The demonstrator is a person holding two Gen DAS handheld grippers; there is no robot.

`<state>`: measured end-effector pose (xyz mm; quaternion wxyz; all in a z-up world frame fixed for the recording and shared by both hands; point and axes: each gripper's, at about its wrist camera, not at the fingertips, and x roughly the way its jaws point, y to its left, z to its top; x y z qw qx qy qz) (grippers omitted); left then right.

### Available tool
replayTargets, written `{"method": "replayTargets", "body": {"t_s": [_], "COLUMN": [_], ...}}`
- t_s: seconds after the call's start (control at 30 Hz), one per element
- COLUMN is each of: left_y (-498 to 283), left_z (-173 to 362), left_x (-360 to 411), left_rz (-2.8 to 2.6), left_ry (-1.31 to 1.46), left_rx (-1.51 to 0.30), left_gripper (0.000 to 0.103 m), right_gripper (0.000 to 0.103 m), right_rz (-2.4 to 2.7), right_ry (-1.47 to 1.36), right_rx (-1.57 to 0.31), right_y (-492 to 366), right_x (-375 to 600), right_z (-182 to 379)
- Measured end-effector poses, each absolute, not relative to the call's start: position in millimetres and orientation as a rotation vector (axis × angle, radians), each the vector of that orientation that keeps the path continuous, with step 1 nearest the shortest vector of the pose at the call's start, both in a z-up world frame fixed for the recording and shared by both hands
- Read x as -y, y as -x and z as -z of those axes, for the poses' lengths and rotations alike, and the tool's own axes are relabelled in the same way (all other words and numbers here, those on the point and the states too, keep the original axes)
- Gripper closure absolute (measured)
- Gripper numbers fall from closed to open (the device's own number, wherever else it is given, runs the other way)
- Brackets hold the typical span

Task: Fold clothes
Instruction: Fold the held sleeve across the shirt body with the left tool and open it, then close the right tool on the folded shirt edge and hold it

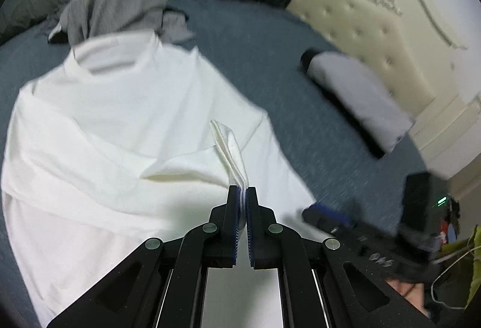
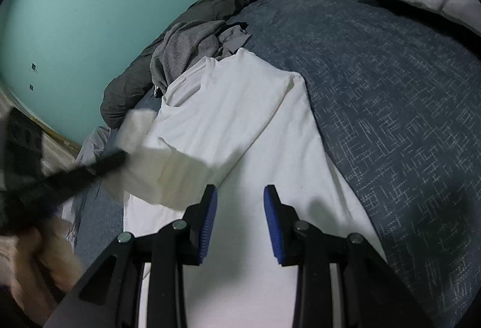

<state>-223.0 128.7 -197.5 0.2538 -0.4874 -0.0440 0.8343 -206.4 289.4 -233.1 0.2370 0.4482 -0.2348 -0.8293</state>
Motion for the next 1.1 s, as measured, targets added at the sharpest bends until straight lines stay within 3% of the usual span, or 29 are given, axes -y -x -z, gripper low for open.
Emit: {"method": "replayTargets", "body": {"t_s": [0.1, 0.17, 0.2, 0.23, 0.43, 0.97, 1.03, 1.1], "left_y": [220, 215, 212, 209, 200, 209, 215, 220], "left_z": [223, 228, 227, 227, 224, 259, 262, 264], "left_x": [-133, -129, -125, -121, -79, 97, 119, 139], "left_rz": [-2.243, -2.235, -2.238, -2.241, -2.306, -2.608, -2.648, -2.684], "left_ry": [1.377, 1.382, 1.372, 1.362, 1.339, 1.469, 1.484, 1.488], "left_rx": [0.13, 0.135, 0.132, 0.13, 0.134, 0.451, 0.475, 0.477], "left_gripper": [0.094, 0.073, 0.056, 0.054, 0.054, 0.054, 0.054, 0.054], "right_gripper": [0.071, 0.07, 0.062, 0.057, 0.053, 0.048, 0.062, 0.088], "right_rz": [2.234, 2.2, 2.185, 2.172, 2.171, 2.189, 2.191, 2.192], "right_ry": [-1.253, -1.271, -1.28, -1.289, -1.351, -1.433, -1.43, -1.428], "right_rx": [0.656, 0.665, 0.672, 0.681, 0.67, 0.576, 0.546, 0.52], "right_y": [209, 211, 212, 213, 219, 243, 244, 245], "right_x": [-284, -280, -278, -276, -270, -245, -241, -237], "right_z": [240, 245, 247, 249, 260, 282, 283, 283]}}
